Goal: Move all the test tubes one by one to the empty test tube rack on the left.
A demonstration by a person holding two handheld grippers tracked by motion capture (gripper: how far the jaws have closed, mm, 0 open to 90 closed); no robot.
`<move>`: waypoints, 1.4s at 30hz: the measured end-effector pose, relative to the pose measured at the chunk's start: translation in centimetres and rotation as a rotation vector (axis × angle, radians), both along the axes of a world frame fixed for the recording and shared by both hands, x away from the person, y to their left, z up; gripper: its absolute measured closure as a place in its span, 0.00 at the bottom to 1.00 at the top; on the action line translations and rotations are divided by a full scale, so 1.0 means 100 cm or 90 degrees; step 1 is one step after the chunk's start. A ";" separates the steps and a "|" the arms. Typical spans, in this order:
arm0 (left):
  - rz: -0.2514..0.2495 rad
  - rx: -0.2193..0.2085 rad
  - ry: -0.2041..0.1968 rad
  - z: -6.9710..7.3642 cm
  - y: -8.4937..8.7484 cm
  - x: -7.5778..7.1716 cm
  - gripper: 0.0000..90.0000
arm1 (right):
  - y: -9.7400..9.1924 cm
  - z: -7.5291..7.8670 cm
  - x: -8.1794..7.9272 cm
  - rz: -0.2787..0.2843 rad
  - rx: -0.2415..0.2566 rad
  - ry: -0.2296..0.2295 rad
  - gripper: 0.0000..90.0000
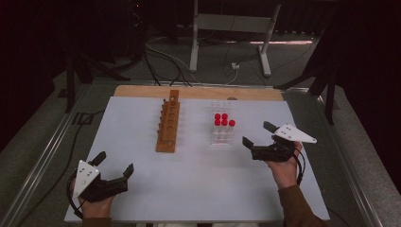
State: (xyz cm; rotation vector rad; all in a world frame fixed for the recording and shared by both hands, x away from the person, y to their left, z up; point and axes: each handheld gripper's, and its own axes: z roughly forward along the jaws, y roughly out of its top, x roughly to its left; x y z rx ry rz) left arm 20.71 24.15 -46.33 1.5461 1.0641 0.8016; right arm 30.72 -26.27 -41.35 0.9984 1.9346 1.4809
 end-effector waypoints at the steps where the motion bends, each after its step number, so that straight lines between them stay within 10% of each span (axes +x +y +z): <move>1: 0.001 -0.001 0.000 0.000 0.000 0.000 0.01 | 0.001 0.000 0.003 -0.002 -0.001 0.001 0.00; 19: 0.005 -0.001 0.002 -0.001 0.001 0.001 0.01 | 0.018 -0.009 0.044 -0.021 -0.029 0.041 0.04; 28: 0.003 0.001 0.005 -0.002 0.001 0.001 0.01 | 0.027 -0.018 0.058 -0.016 -0.050 0.057 0.31; 32: 0.004 0.001 0.005 -0.002 0.001 0.001 0.01 | 0.039 -0.024 0.061 -0.024 -0.082 0.058 0.59; 42: 0.002 0.000 0.005 -0.002 0.002 0.001 0.01 | 0.044 -0.039 0.073 -0.016 -0.074 0.103 0.72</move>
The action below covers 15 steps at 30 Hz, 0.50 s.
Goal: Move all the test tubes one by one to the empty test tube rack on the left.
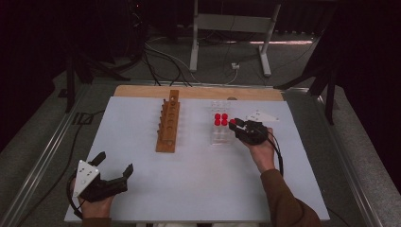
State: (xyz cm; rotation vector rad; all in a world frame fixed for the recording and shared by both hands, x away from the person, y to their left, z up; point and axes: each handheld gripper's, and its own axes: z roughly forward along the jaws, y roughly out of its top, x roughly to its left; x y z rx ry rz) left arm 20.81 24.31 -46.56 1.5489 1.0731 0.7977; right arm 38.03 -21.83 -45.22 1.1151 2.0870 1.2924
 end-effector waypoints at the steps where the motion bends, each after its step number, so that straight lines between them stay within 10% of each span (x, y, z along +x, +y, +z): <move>1: 0.000 0.000 0.000 0.000 0.000 0.000 0.01 | 0.000 0.000 0.000 0.000 0.000 0.000 0.72; 15: -0.012 0.009 0.007 0.003 -0.013 0.005 0.01 | 0.001 0.012 -0.002 0.010 0.004 -0.021 0.78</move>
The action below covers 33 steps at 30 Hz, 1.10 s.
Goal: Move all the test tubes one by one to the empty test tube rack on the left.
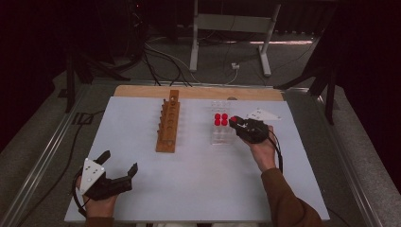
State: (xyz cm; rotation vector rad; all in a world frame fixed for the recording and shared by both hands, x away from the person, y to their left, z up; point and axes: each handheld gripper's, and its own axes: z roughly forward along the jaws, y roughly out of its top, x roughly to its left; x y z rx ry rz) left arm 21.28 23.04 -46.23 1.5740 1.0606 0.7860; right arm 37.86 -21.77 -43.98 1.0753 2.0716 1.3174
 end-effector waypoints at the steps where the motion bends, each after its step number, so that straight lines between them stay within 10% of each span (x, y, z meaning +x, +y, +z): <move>1: -0.003 0.000 -0.001 0.001 -0.002 0.001 0.01 | 0.000 0.002 0.000 0.000 0.002 -0.001 0.78; 16: -0.079 0.023 -0.036 0.033 -0.048 0.036 0.01 | 0.000 0.030 -0.004 0.003 0.013 -0.018 0.78; 33: -0.133 0.026 -0.012 0.047 -0.116 0.086 0.01 | 0.000 0.054 -0.022 0.040 0.015 -0.017 0.78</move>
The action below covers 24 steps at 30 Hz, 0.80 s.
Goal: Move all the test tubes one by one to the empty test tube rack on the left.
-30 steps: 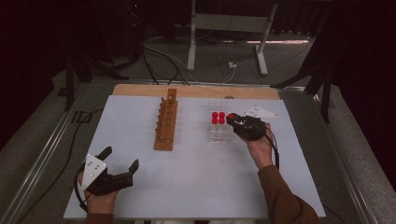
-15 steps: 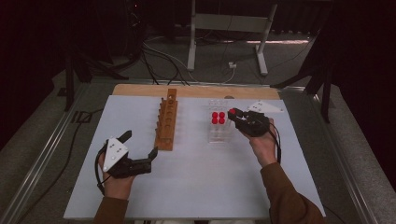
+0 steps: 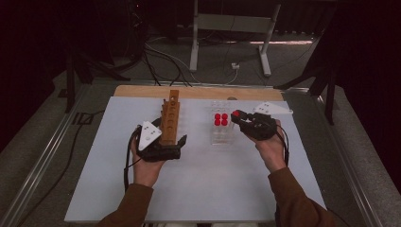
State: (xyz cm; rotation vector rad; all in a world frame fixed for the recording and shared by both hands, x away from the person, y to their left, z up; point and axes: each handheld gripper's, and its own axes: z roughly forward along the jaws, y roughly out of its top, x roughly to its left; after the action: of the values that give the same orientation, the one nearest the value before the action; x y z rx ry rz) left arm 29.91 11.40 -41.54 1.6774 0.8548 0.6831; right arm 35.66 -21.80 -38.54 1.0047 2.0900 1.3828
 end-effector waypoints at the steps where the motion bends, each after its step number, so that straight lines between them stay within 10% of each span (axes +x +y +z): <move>1: -0.003 0.004 0.005 0.000 -0.004 0.002 0.01 | 0.001 0.000 -0.001 0.005 0.003 0.002 0.78; 18: -0.043 0.020 0.027 -0.011 -0.062 0.016 0.20 | 0.038 -0.001 -0.010 0.082 0.014 0.034 0.78; 24: -0.080 0.033 0.018 -0.015 -0.077 0.015 0.51 | 0.048 -0.002 -0.014 0.107 0.029 0.048 0.78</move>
State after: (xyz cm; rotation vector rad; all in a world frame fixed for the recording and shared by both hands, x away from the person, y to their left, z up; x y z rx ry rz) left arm 31.39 3.68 -43.07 1.7750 0.7492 0.6008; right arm 34.29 -17.01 -38.74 0.9299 2.2514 1.5013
